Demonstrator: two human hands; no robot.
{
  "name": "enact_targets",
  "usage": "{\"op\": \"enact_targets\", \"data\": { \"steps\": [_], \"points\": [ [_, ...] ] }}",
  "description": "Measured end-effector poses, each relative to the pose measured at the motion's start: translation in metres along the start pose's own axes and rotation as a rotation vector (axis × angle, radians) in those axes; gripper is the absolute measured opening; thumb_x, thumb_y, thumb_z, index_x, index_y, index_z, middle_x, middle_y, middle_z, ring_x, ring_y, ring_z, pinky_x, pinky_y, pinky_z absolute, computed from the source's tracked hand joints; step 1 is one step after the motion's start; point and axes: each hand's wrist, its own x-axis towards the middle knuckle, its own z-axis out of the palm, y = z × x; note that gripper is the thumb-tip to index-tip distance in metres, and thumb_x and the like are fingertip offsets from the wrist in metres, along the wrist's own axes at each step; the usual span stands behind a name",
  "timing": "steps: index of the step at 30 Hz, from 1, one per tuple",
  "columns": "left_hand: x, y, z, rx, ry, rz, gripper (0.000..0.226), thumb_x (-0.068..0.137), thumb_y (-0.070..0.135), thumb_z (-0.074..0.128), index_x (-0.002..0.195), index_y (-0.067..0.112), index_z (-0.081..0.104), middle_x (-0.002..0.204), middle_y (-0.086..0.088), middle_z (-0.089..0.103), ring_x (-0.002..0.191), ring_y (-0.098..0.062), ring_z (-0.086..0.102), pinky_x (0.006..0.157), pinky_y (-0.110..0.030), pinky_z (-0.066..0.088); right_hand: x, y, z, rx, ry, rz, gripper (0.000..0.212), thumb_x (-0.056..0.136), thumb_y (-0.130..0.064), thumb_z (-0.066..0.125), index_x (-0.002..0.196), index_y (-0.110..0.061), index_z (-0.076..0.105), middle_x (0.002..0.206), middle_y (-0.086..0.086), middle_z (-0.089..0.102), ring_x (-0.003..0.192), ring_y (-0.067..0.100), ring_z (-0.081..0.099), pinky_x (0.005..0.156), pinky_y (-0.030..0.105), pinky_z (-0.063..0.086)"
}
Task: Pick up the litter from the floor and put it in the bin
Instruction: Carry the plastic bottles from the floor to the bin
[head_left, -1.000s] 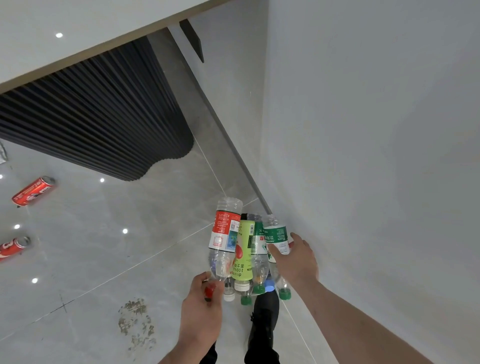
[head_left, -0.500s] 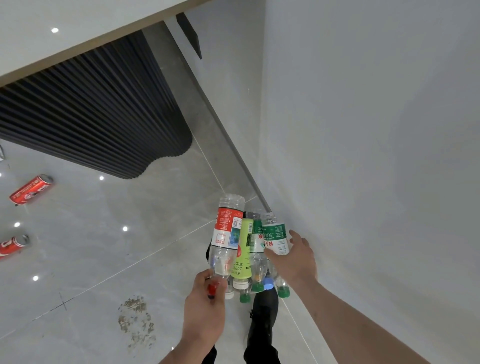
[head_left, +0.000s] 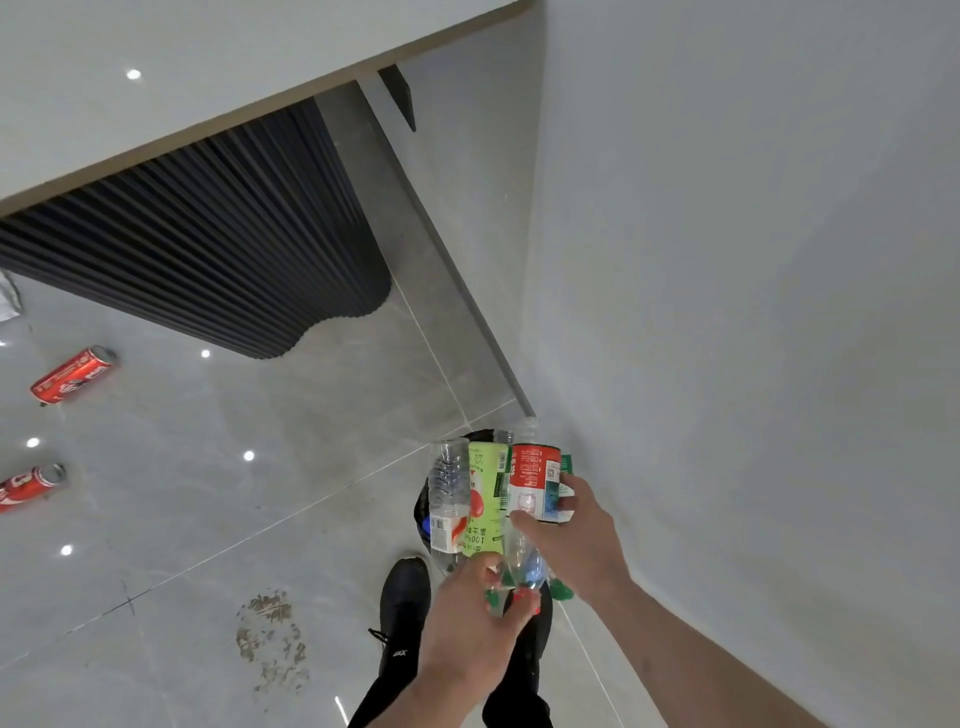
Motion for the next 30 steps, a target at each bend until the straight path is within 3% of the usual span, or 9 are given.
{"op": "enact_targets", "data": {
  "steps": [2, 6, 9, 12, 16, 20, 25, 30],
  "points": [
    [0.007, -0.004, -0.008, -0.003, 0.076, 0.014, 0.036, 0.084, 0.046, 0.074, 0.114, 0.04, 0.055, 0.105, 0.021, 0.059, 0.093, 0.002, 0.059, 0.077, -0.014, 0.051, 0.002, -0.001, 0.002, -0.077, 0.0, -0.016, 0.04, 0.075, -0.038, 0.084, 0.094, -0.044, 0.049, 0.086, -0.027, 0.062, 0.083, -0.006, 0.064, 0.063, 0.012, 0.043],
    [0.024, -0.018, -0.028, 0.018, 0.198, 0.012, 0.036, 0.088, 0.024, 0.069, 0.121, 0.032, 0.057, 0.113, 0.018, 0.053, 0.094, -0.007, 0.063, 0.079, -0.028, 0.058, 0.009, 0.003, 0.01, -0.229, 0.03, -0.041, 0.062, 0.068, -0.051, 0.083, 0.118, -0.043, 0.046, 0.103, -0.02, 0.063, 0.095, 0.005, 0.064, 0.071, 0.023, 0.049],
    [0.034, -0.024, -0.039, 0.029, 0.212, -0.015, 0.035, 0.087, 0.025, 0.069, 0.118, 0.033, 0.056, 0.114, 0.015, 0.053, 0.094, -0.009, 0.063, 0.079, -0.032, 0.058, 0.012, 0.005, 0.015, -0.29, 0.079, -0.069, 0.067, 0.068, -0.054, 0.081, 0.123, -0.039, 0.045, 0.108, -0.02, 0.058, 0.099, 0.007, 0.062, 0.074, 0.024, 0.049],
    [0.039, -0.025, -0.044, 0.043, 0.228, -0.03, 0.039, 0.085, 0.023, 0.069, 0.12, 0.032, 0.055, 0.116, 0.015, 0.051, 0.096, -0.009, 0.061, 0.078, -0.028, 0.055, 0.012, 0.009, 0.018, -0.325, 0.113, -0.096, 0.071, 0.068, -0.055, 0.08, 0.126, -0.037, 0.044, 0.109, -0.017, 0.049, 0.104, 0.009, 0.057, 0.078, 0.028, 0.051],
    [0.043, -0.023, -0.045, 0.036, 0.231, -0.029, 0.041, 0.086, 0.022, 0.068, 0.124, 0.03, 0.055, 0.117, 0.015, 0.05, 0.097, -0.009, 0.06, 0.078, -0.028, 0.057, 0.014, 0.021, 0.02, -0.443, 0.215, -0.163, 0.079, 0.065, -0.06, 0.077, 0.131, -0.031, 0.044, 0.123, -0.008, 0.046, 0.111, 0.014, 0.042, 0.092, 0.036, 0.052],
    [0.044, -0.02, -0.045, 0.03, 0.252, -0.001, 0.04, 0.088, 0.021, 0.069, 0.124, 0.028, 0.054, 0.118, 0.014, 0.043, 0.106, -0.013, 0.059, 0.079, -0.028, 0.058, 0.015, 0.031, 0.016, -0.421, 0.191, -0.142, 0.09, 0.067, -0.059, 0.077, 0.142, -0.03, 0.038, 0.141, -0.005, 0.038, 0.128, 0.02, 0.038, 0.1, 0.042, 0.049],
    [0.067, -0.023, -0.05, -0.07, 0.218, -0.164, 0.076, 0.086, 0.036, 0.074, 0.149, 0.024, 0.034, 0.148, 0.001, 0.031, 0.132, -0.028, 0.046, 0.107, -0.047, 0.046, 0.017, 0.034, 0.016, -0.338, 0.121, -0.123, 0.093, 0.071, -0.052, 0.079, 0.149, -0.036, 0.032, 0.153, -0.007, 0.028, 0.139, 0.024, 0.033, 0.106, 0.047, 0.045],
    [0.087, -0.025, -0.045, -0.135, 0.104, -0.202, 0.089, 0.087, 0.033, 0.071, 0.158, 0.031, 0.018, 0.159, -0.003, 0.021, 0.136, -0.033, 0.045, 0.102, -0.044, 0.051, 0.021, 0.039, 0.023, -0.284, 0.108, -0.111, 0.083, 0.071, -0.051, 0.079, 0.145, -0.038, 0.044, 0.156, -0.009, 0.021, 0.143, 0.025, 0.032, 0.112, 0.046, 0.041]
  ]
}}
